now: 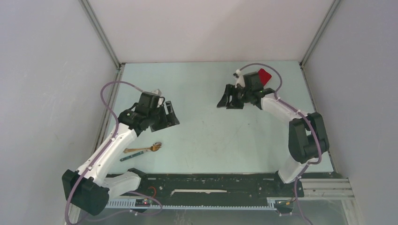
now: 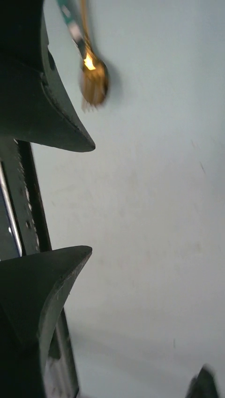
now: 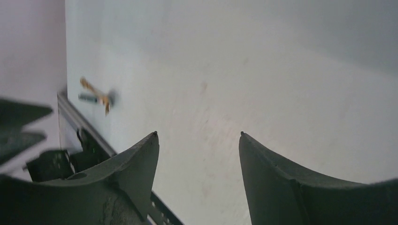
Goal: Fold the napkin into a case and place the utensils inside
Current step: Pick up the utensils from the corner of the board.
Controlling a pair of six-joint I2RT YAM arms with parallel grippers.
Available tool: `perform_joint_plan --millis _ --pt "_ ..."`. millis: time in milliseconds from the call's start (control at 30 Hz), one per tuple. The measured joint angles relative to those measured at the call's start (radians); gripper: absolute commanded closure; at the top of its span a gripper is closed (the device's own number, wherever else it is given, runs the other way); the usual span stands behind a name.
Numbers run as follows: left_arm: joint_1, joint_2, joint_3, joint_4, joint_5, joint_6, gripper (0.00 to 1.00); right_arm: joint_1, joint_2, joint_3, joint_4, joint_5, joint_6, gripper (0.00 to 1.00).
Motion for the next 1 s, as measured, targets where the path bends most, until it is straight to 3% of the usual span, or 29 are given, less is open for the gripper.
perform_joint_plan --millis 233,367,467,567,700,1000 --pt "0.088 0.083 -0.008 -0.272 -0.201 0.001 0.27 0.25 -0.052 -0.136 0.006 -0.021 -0.035 0.3" --pt "0.299 -0.056 -0.18 -0.27 -0.246 -0.131 0.37 0.327 -0.06 -0.187 0.033 -0.049 -0.035 0.31" --pt "0.41 -0.228 -0.29 -0.267 -0.273 -0.243 0.39 0.343 -0.079 -0.224 0.056 -0.059 -0.034 0.31" --pt "0.508 -0.301 -0.332 -0.265 -0.266 -0.335 0.4 0.346 -0.097 -0.249 0.078 -0.07 -0.034 0.31" --pt "0.603 -0.234 -0.342 -0.234 -0.238 -0.399 0.45 0.342 -0.125 -0.282 0.114 -0.082 -0.031 0.31" --pt "0.619 -0.093 -0.393 -0.141 -0.164 -0.503 0.51 0.294 -0.138 -0.352 0.214 -0.137 0.001 0.32"
